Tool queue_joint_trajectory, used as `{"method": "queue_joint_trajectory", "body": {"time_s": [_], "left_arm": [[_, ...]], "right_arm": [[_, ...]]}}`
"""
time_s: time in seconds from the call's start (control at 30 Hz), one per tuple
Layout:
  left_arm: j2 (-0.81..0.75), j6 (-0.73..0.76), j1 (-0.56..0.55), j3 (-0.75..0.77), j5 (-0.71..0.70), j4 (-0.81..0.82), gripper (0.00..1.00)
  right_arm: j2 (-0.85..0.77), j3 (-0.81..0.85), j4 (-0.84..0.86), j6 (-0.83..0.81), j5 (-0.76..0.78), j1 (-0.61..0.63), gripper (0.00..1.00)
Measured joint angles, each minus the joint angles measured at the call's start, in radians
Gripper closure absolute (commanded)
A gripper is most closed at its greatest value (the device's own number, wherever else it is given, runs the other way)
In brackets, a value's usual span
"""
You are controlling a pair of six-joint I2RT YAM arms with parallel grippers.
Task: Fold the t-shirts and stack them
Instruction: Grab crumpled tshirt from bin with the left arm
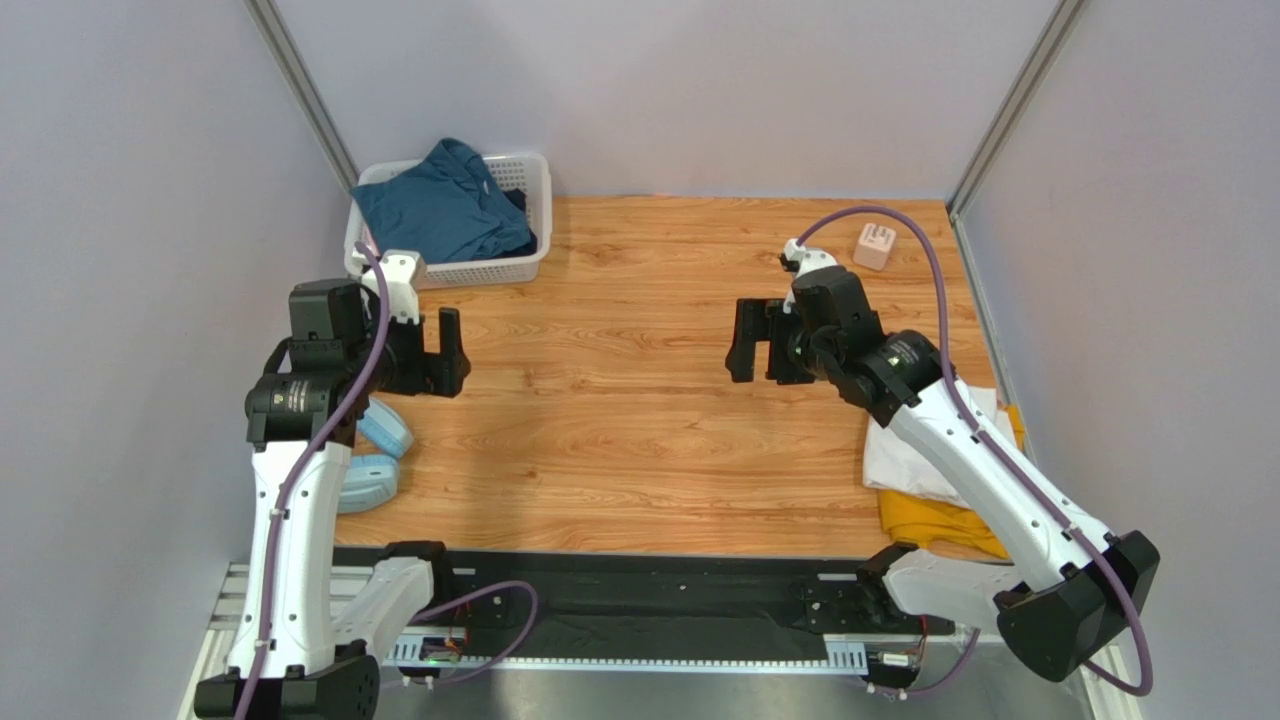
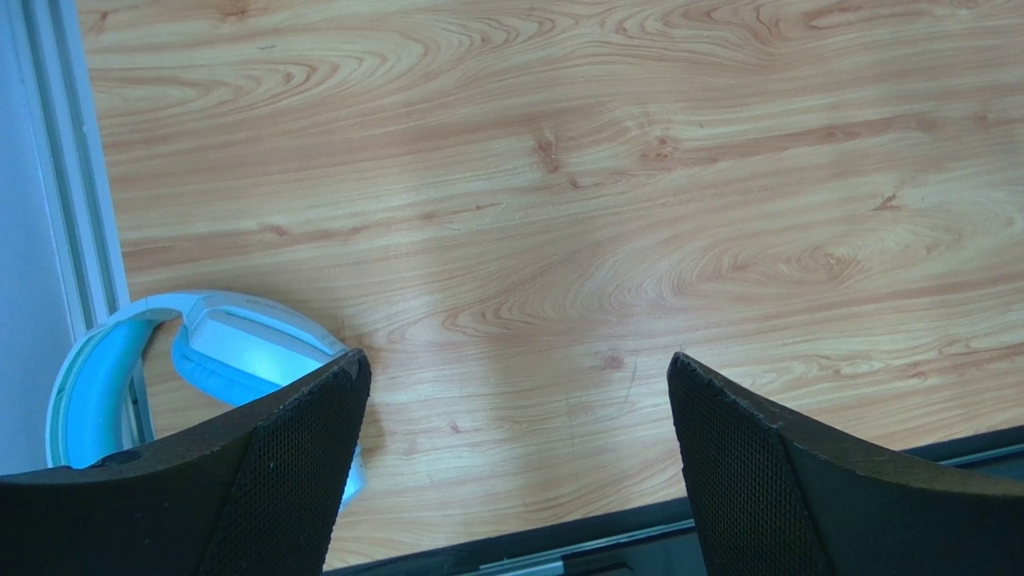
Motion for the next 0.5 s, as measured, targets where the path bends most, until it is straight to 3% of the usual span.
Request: {"method": "queue_joint_trajectory", "body": {"time_s": [0.07,0.13,0.27,0.5], "left_arm": [[0.016,0.0,0.0,0.0,0.002,0.001,0.01],[0.029,0.003,0.0,0.0,0.008,0.003,0.07],[0.071,0.016,0.0,0.016,-0.001,0.023,0.04],[0.325,0.022,0.0,0.172,-0.106,0.116,0.04]], "right_arm": [[0.0,-0.003,0.0,0.0,0.0,0.0,0.0],[-0.002,-0.01,0.0,-0.001,0.0,0.0,0.0],[-0.003,-0.032,0.001,-0.002,0.001,0.0,0.0],[-0.003,-0.043,0.01,-0.003,0.001,0.0,0.0]]}}
